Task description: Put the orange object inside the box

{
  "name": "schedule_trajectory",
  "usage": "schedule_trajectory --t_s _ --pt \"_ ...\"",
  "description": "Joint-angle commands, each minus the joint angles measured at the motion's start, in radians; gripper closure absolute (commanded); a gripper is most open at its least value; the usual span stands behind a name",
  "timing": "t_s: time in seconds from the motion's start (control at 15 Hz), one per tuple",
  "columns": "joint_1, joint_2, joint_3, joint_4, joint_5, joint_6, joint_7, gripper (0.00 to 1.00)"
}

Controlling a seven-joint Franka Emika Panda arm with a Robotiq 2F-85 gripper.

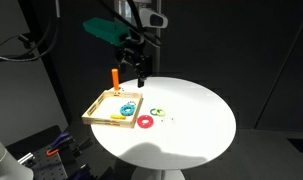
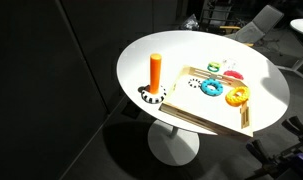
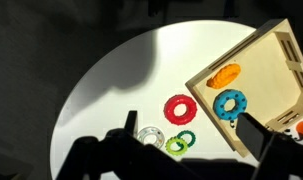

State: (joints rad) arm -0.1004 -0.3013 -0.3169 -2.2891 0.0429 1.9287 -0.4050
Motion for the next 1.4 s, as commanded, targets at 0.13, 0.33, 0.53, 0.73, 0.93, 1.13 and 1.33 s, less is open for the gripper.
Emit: schedule_trajectory --t_s 0.13,0.33,0.53,0.73,0.93,1.13,1.33 --pt "-0.013 0.179 0.023 0.090 0.099 0.140 0.022 0.00" --pt "-0.015 0.260 0.052 0.085 0.134 0.274 0.037 0.00" --pt "-0.017 0.329 0.088 0.065 0.123 0.408 0.060 0.00" --pt "-0.022 0.392 0.117 0.068 0.084 0.479 0.093 0.00" --pt "-0.032 0.384 0.133 0.052 0.109 0.462 0.063 0.00" --pt "-0.034 0.380 0.133 0.052 0.109 0.462 0.063 0.00" --pt "-0.033 0.390 0.137 0.052 0.116 0.468 0.064 0.00"
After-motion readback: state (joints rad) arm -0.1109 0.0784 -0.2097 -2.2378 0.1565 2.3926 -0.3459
